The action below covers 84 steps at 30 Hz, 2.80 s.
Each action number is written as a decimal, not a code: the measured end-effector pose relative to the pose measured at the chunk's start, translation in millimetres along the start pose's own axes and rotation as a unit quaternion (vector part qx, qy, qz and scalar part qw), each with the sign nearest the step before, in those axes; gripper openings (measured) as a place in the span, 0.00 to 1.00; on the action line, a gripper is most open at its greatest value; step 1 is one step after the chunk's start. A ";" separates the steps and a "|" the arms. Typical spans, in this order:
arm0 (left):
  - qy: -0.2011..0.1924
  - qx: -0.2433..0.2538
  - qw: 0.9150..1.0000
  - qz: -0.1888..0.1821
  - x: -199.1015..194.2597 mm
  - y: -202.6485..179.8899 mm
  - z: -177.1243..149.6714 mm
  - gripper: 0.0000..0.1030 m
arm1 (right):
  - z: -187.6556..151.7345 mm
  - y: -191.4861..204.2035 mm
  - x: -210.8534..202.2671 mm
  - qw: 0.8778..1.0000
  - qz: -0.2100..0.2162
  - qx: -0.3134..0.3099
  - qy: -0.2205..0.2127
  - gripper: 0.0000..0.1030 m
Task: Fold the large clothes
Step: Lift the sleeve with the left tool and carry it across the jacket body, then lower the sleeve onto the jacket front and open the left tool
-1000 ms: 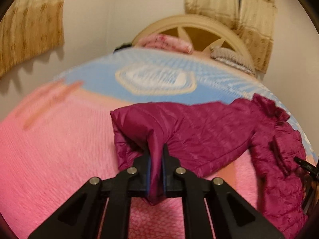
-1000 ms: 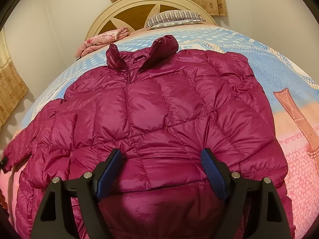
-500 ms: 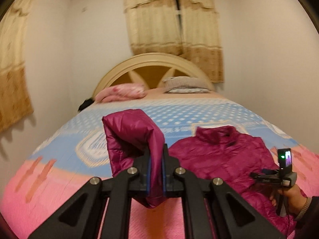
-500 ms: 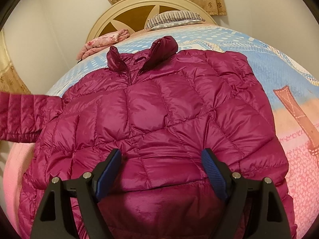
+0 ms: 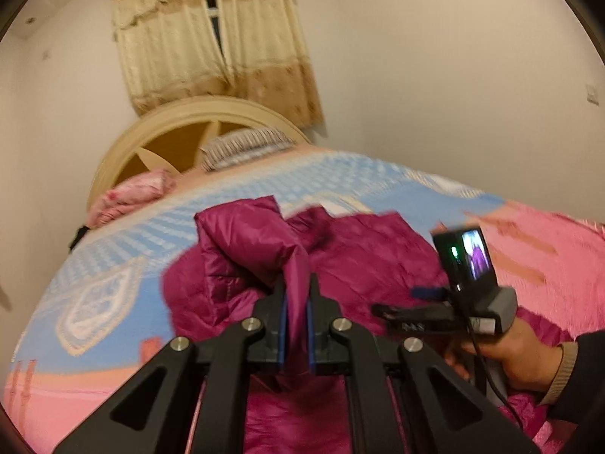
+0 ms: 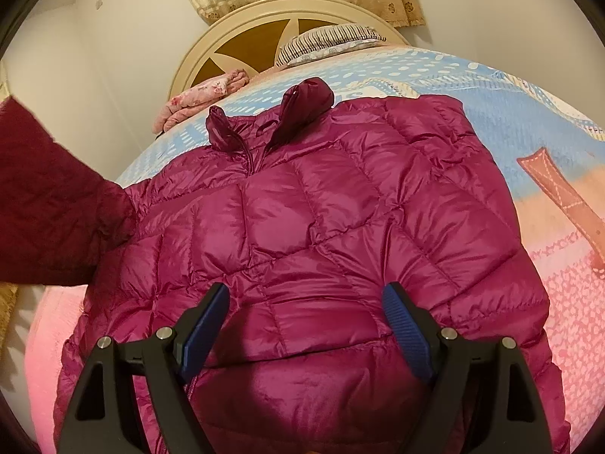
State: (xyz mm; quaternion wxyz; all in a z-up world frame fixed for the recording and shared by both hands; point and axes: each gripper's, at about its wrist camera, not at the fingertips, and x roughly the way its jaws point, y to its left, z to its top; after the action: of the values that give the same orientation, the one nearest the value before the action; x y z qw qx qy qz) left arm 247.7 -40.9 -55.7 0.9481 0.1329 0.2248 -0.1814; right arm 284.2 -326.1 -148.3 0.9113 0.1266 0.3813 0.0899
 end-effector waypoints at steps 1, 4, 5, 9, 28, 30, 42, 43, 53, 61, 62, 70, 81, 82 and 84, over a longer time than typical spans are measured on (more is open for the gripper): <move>0.008 -0.003 1.000 -0.009 9.2 -6.5 -2.5 0.08 | 0.1 -0.4 -0.3 1.000 0.002 0.002 -0.001 0.81; 0.026 -0.009 0.999 -0.017 31.8 -17.7 -8.5 0.08 | 0.4 -2.8 -2.0 1.000 0.005 0.009 -0.005 0.81; 0.033 -0.013 0.999 -0.019 39.6 -20.6 -10.6 0.09 | 0.2 -3.5 -2.5 1.000 0.006 0.012 -0.006 0.81; 0.045 -0.028 0.998 -0.022 55.2 -27.8 -14.6 0.12 | 0.7 -7.7 -4.2 1.000 0.011 0.021 -0.011 0.81; 0.086 -0.011 0.984 0.154 85.1 12.8 -28.4 1.00 | -0.5 -23.4 -22.4 0.996 0.012 0.067 -0.061 0.81; 0.111 0.001 0.982 0.155 102.7 8.8 -42.2 1.00 | -1.3 -29.4 -29.5 0.993 0.002 0.084 -0.077 0.82; 0.129 -0.058 0.983 0.116 94.3 31.4 -56.9 1.00 | 9.2 67.0 -77.1 0.985 -0.055 -0.096 -0.134 0.86; 0.122 -0.062 0.983 0.122 91.7 34.7 -56.0 1.00 | 12.3 71.6 -75.8 0.985 -0.055 -0.099 -0.127 0.85; 0.072 -0.142 0.976 0.148 92.4 87.2 -14.7 1.00 | -13.7 72.5 -22.8 0.987 -0.064 -0.147 -0.021 0.47; 0.193 -0.170 0.958 0.125 184.4 90.6 -57.5 1.00 | -23.0 47.8 -3.3 0.990 -0.065 -0.118 0.034 0.48; 0.205 -0.178 0.956 0.113 190.6 91.9 -64.5 1.00 | -23.8 50.2 -2.3 0.990 -0.068 -0.121 0.035 0.48; 0.176 -0.181 0.958 0.134 169.1 90.9 -54.5 1.00 | -26.5 53.9 1.6 0.988 -0.080 -0.130 0.038 0.48; 0.145 -0.122 0.981 0.028 161.9 27.8 -22.2 1.00 | -25.7 54.4 1.4 0.988 -0.082 -0.130 0.034 0.49; 0.162 -0.141 0.976 0.015 172.7 32.1 -27.9 1.00 | -25.6 53.2 0.5 0.988 -0.079 -0.127 0.033 0.49; 0.196 -0.171 0.966 -0.009 184.7 36.3 -42.5 1.00 | -25.3 51.5 0.2 0.989 -0.076 -0.122 0.033 0.49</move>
State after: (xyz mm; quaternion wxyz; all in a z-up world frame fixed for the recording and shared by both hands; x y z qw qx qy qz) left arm 400.1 -46.7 -173.9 0.8926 -0.0004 0.4348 -0.1190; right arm 262.7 -272.9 -150.1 0.9111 -0.0176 0.4058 0.0706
